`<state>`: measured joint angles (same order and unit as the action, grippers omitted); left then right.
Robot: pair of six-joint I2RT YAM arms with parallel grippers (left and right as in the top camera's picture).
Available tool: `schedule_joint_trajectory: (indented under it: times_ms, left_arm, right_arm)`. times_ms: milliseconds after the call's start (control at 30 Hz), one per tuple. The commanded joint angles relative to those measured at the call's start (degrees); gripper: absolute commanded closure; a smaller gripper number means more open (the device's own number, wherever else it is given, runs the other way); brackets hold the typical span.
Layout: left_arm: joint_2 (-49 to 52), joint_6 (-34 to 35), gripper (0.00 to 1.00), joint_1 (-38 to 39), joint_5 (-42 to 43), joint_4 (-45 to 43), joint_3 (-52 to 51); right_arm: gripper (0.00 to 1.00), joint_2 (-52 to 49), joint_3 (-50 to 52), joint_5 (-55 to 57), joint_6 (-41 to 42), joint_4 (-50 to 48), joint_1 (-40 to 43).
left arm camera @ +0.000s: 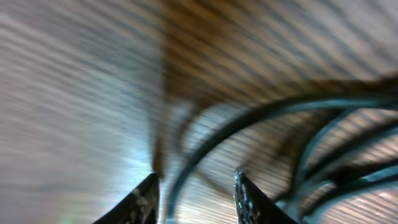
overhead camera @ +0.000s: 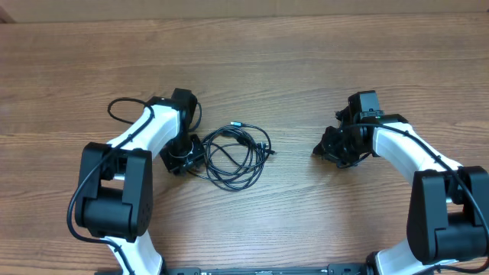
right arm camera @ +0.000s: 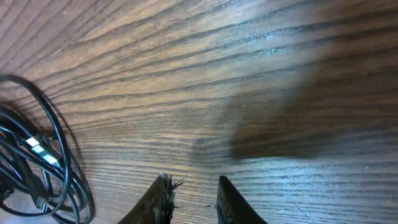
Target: Untangle cables
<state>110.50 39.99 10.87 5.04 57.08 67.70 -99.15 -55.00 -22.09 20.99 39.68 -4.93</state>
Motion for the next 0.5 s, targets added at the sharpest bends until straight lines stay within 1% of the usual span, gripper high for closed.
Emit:
schedule_joint_trajectory:
  times_ms: [0, 67, 100, 167, 267, 300, 367, 467]
  left_arm:
    - [0.8, 0.3, 0.74, 0.4, 5.8, -3.1, -4.0]
    - [0.8, 0.0, 0.96, 0.4, 5.3, -3.1, -4.5]
    - [0.8, -1.5, 0.96, 0.4, 5.3, -3.1, -4.5]
    - [0.7, -4.7, 0.96, 0.4, 5.3, -3.1, -4.2]
    - [0.7, -10.9, 0.96, 0.3, 5.6, -1.8, -2.3]
    - [0.6, -12.4, 0.96, 0.3, 5.6, -1.1, -1.1]
    - [0.0, -15.4, 0.96, 0.3, 5.7, 0.6, 1.6]
    - [-1.7, -21.8, 0.96, 0.5, 8.3, 3.4, 6.7]
  right_arm:
    - [0.77, 1.4, 0.3, -0.3, 0.2, -0.3, -0.3]
    - [0.77, 1.4, 0.3, -0.3, 0.2, -0.2, -0.3]
    - [0.77, 1.4, 0.3, -0.4, 0.2, -0.2, -0.3]
    - [0.73, 1.4, 0.3, -1.6, -1.0, -0.2, -0.3]
    - [0.62, 1.4, 0.3, -6.7, -6.6, -0.9, -0.3]
    - [0.61, 1.4, 0.3, -8.7, -8.0, -1.0, -0.3]
    - [0.60, 1.4, 0.3, -12.9, -9.6, -1.3, -0.3]
    - [0.60, 1.4, 0.3, -17.9, -9.6, -2.2, -0.3]
